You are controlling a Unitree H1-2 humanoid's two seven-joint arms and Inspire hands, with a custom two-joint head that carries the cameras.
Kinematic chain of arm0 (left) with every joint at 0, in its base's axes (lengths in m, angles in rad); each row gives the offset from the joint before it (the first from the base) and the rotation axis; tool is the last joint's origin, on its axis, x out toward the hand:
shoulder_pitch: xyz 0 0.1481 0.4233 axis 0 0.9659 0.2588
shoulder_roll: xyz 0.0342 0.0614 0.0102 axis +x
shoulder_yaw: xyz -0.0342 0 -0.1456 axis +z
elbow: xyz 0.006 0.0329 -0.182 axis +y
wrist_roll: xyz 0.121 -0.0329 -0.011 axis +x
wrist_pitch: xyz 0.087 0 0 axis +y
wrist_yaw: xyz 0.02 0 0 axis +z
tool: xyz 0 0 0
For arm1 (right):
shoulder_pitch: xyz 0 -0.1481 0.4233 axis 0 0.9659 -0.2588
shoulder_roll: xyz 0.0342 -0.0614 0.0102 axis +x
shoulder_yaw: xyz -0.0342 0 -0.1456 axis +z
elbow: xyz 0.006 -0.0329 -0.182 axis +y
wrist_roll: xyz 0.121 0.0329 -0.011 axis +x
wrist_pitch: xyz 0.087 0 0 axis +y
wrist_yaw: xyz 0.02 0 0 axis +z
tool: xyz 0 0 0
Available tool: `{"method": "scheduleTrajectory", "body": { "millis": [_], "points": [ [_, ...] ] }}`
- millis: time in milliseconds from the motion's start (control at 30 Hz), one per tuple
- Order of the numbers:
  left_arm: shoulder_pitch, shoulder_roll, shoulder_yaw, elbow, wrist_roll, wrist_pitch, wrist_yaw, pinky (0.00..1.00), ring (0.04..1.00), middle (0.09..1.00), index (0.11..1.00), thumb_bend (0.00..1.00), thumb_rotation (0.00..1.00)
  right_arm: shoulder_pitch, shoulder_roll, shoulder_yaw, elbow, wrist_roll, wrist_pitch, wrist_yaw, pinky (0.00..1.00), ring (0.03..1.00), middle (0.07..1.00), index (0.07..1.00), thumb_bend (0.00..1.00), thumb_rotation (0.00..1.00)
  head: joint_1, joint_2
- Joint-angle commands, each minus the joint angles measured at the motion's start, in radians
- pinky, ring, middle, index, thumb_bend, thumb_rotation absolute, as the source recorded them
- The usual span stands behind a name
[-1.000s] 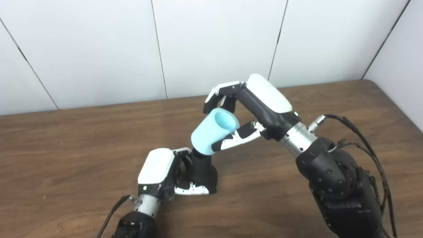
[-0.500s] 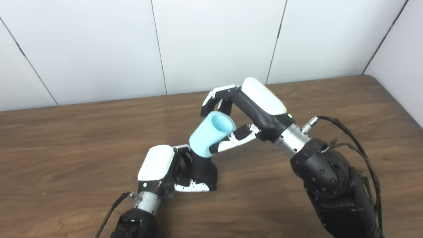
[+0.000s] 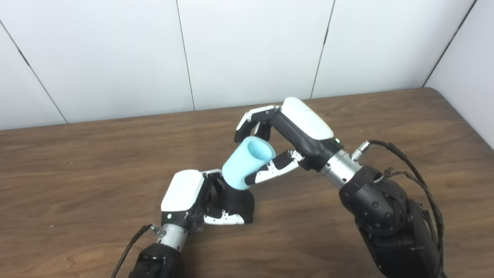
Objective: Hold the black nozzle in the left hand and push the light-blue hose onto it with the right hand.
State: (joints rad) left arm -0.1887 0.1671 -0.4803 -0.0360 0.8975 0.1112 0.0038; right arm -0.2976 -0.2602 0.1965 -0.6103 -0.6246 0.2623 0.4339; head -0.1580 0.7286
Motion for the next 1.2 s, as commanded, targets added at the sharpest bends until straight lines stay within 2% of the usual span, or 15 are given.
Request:
{"method": "scheduleTrajectory", "body": {
  "millis": [0,233,500,533,600,767,1033,1100,1167],
  "points": [
    [0.032,0.013,-0.018,0.023,0.017,0.014,-0.046,0.26,0.33,0.476,0.486,0.53,0.0,-0.02,0.003,0.001,-0.003,-0.002,-0.038,-0.026,0.38,0.397,0.515,0.506,0.52,0.0,-0.001,0.001],
    [0.034,0.011,-0.018,0.022,0.01,0.013,-0.05,0.25,0.32,0.475,0.486,0.53,0.0,-0.022,0.017,0.015,0.012,-0.01,-0.044,-0.038,0.38,0.394,0.509,0.515,0.52,0.0,-0.003,0.002],
    [0.029,0.005,-0.035,0.03,0.029,0.015,-0.052,0.27,0.336,0.476,0.486,0.53,0.0,-0.07,0.015,0.019,0.02,-0.026,-0.031,-0.017,0.37,0.383,0.506,0.533,0.51,0.0,-0.007,0.003],
    [0.03,0.003,-0.037,0.03,0.029,0.015,-0.052,0.27,0.337,0.476,0.486,0.53,0.0,-0.078,0.014,0.018,0.021,-0.028,-0.025,-0.008,0.37,0.384,0.507,0.531,0.51,0.0,-0.007,0.002],
    [0.032,0.002,-0.041,0.026,0.028,0.019,-0.06,0.27,0.344,0.412,0.505,0.52,0.0,-0.093,0.011,0.017,0.024,-0.031,-0.015,0.009,0.36,0.377,0.506,0.541,0.51,0.0,-0.006,0.003],
    [0.033,0.006,-0.051,0.02,0.031,0.027,-0.071,0.27,0.346,0.394,0.507,0.52,0.0,-0.122,-0.004,0.02,0.028,-0.038,0.0,0.055,0.36,0.373,0.503,0.548,0.51,0.0,-0.007,0.004],
    [0.034,0.006,-0.062,0.018,0.028,0.034,-0.063,0.28,0.347,0.394,0.507,0.52,0.0,-0.154,-0.038,0.035,0.019,-0.045,0.051,0.153,0.36,0.379,0.499,0.536,0.51,0.0,-0.005,0.009],
    [0.036,0.006,-0.064,0.016,0.03,0.036,-0.061,0.27,0.339,0.459,0.491,0.52,0.0,-0.159,-0.053,0.044,0.013,-0.044,0.07,0.189,0.38,0.385,0.509,0.525,0.51,0.0,-0.005,0.011],
    [0.036,0.007,-0.066,0.014,0.029,0.039,-0.064,0.26,0.335,0.472,0.487,0.53,0.0,-0.162,-0.064,0.053,0.005,-0.047,0.096,0.223,0.4,0.389,0.513,0.519,0.51,0.0,-0.005,0.01]
  ]
}}
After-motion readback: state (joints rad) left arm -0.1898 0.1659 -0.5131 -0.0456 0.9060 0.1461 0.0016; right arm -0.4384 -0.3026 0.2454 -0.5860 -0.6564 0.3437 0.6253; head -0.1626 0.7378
